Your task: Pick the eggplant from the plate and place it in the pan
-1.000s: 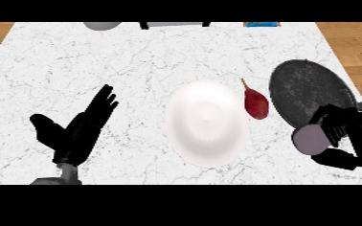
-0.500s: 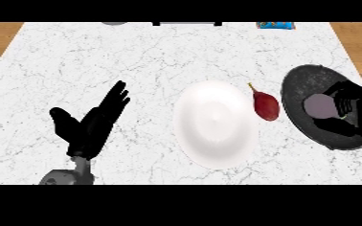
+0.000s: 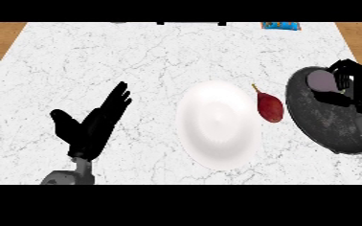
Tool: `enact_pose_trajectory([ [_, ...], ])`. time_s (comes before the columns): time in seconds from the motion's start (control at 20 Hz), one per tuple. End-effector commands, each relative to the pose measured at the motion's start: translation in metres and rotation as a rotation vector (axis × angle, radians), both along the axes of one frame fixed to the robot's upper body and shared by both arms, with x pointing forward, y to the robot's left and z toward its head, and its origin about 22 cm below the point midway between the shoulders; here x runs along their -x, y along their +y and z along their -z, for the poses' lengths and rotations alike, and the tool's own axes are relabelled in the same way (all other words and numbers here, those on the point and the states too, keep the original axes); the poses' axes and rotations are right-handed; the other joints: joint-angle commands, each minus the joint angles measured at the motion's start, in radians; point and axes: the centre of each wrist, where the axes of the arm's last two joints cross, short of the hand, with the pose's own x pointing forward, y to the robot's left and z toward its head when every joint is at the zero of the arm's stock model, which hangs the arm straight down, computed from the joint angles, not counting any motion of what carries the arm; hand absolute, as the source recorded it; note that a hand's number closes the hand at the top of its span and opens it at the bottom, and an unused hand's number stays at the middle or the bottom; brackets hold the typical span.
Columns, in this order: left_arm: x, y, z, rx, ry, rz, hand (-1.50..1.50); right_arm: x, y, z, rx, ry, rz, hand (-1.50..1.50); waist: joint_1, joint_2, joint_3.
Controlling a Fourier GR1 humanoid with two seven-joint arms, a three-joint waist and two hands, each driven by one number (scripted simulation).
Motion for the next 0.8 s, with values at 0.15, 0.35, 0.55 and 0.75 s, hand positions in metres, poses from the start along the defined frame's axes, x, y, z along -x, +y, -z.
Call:
enact_pose_trajectory([
  [0.15,-0.006,-0.007,-0.001,-0.006,-0.002,0.04,0.0,-0.004,-0.029,0.0,0.15,0.324,0.096,-1.5,0.026,0.011,0.0],
  [0.35,-0.006,-0.007,0.001,0.001,0.007,0.022,0.0,-0.005,-0.005,0.029,0.075,0.351,0.015,-1.5,0.023,0.012,0.002],
  [0.55,-0.004,-0.005,0.002,-0.001,-0.003,0.035,0.0,-0.013,0.005,0.026,-0.157,0.24,-0.072,-1.5,0.021,0.012,0.004],
  [0.75,-0.003,-0.017,0.0,-0.004,-0.011,0.022,0.0,-0.022,-0.011,0.001,-0.381,0.163,-0.125,-1.5,0.013,0.007,0.003],
])
